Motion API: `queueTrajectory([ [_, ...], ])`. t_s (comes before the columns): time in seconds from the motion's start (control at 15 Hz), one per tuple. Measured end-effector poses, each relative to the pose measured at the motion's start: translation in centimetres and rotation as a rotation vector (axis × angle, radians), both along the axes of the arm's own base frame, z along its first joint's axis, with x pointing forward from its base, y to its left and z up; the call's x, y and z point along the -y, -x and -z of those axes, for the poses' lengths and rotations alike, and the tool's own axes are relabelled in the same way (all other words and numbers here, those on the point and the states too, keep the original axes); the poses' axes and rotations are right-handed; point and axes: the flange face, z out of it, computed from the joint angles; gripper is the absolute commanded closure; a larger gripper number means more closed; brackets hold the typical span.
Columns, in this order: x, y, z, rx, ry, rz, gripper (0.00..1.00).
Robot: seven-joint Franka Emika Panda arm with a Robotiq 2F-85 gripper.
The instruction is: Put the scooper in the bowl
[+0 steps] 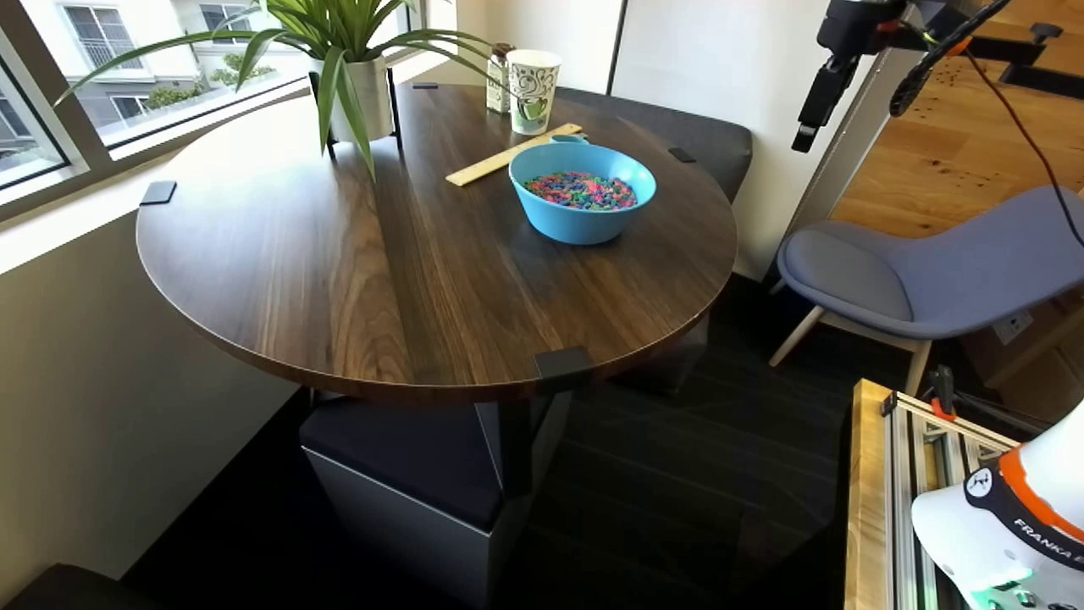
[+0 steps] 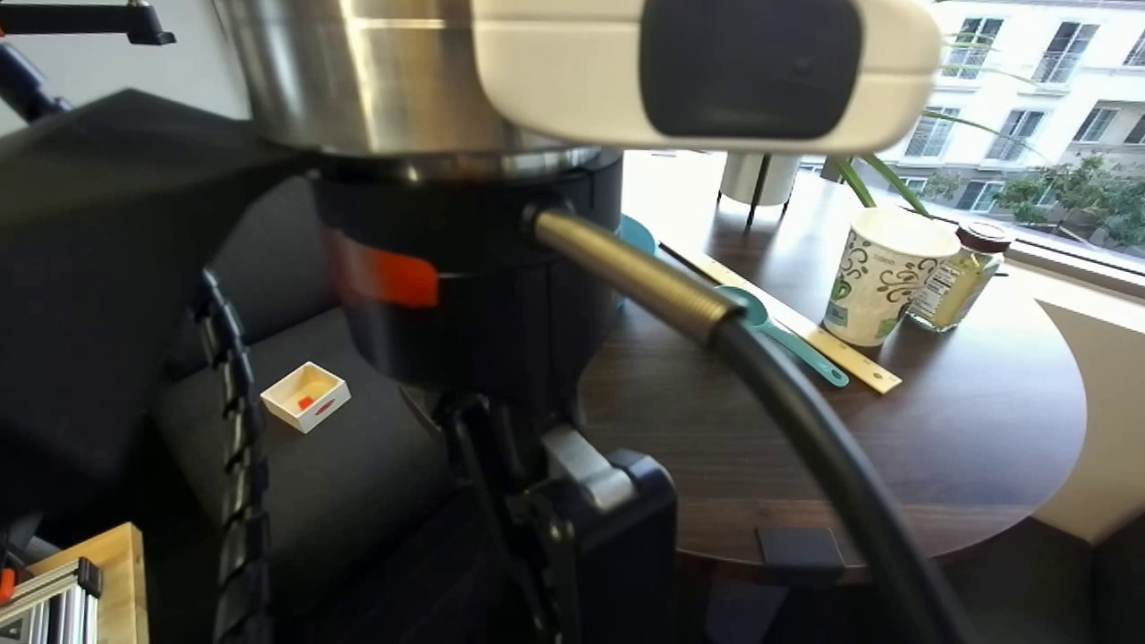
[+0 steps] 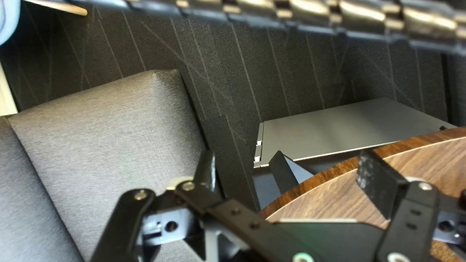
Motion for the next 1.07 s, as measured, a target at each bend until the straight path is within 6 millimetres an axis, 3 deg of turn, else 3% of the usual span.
queueTrajectory([
  [0.13,-1.4,-0.6,-0.6,0.031,-0.014,-0.01,0.0],
  [0.47,-9.2,-3.3,-3.9,0.165,-0.079,-0.002,0.0],
  [0.6,-10.9,-4.9,-4.7,0.237,-0.083,0.053,0.0],
  [0.8,-10.6,-7.6,-4.5,0.303,-0.09,0.202,0.0],
  [1.07,-6.7,-10.8,-3.1,0.309,-0.148,0.387,0.0],
])
